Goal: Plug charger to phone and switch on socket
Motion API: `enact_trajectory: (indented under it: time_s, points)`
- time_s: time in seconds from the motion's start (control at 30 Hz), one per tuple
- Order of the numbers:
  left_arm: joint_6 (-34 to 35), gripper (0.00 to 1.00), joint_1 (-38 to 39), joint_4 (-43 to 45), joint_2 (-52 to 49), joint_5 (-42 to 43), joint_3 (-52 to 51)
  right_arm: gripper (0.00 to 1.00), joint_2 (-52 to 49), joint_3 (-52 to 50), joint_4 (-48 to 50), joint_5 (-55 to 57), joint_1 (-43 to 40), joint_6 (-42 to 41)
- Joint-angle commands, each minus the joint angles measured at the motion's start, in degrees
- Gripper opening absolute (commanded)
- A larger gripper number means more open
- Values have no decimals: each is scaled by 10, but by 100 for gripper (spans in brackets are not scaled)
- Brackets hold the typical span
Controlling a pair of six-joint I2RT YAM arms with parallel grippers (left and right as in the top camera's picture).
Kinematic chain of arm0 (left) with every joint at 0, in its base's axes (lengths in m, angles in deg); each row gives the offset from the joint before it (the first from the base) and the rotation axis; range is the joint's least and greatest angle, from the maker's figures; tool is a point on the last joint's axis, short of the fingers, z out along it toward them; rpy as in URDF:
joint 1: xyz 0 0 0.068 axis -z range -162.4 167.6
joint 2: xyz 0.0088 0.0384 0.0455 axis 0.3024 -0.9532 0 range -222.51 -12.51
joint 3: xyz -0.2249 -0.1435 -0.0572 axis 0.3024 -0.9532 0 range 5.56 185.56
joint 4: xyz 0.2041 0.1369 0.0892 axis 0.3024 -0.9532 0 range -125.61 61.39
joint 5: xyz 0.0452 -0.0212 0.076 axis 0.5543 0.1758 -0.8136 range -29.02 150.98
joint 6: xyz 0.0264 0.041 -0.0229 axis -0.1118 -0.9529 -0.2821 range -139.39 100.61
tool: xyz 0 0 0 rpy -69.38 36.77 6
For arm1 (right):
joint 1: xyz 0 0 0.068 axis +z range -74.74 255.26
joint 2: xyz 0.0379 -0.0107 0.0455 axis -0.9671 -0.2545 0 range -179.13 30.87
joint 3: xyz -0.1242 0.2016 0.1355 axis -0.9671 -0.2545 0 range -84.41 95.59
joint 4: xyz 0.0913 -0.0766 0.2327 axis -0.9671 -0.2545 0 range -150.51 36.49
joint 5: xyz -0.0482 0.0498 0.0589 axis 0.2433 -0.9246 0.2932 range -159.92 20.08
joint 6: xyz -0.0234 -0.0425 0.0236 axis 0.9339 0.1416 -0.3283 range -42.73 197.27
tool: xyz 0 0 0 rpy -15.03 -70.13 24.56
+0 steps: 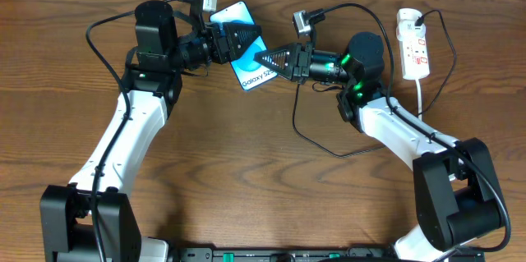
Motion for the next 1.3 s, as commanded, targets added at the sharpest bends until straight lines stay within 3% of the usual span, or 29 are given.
enact_trajectory:
  time_s: [0.0,0.53,0.83,1.0,1.1,1.13,1.2,1.27]
  points:
    - [21,61,-9,3,4,9,2,1,2,8,7,22,-5,0]
    - [23,60,-15,9,4,35,2,1,2,8,23,63,-6,6]
    - [23,36,-16,10,4,35,2,1,2,8,36,63,-6,1]
    - [23,9,-16,9,4,35,2,1,2,8,36,60,-6,2]
    - [28,8,-16,9,4,35,2,2,2,8,37,60,-6,2]
    - [30,7,-16,9,4,35,2,7,2,8,37,60,-6,2]
    - [36,8,-16,9,4,35,2,41,2,8,37,58,-6,2]
    - [51,7,-17,9,4,35,2,51,2,8,57,53,-7,11]
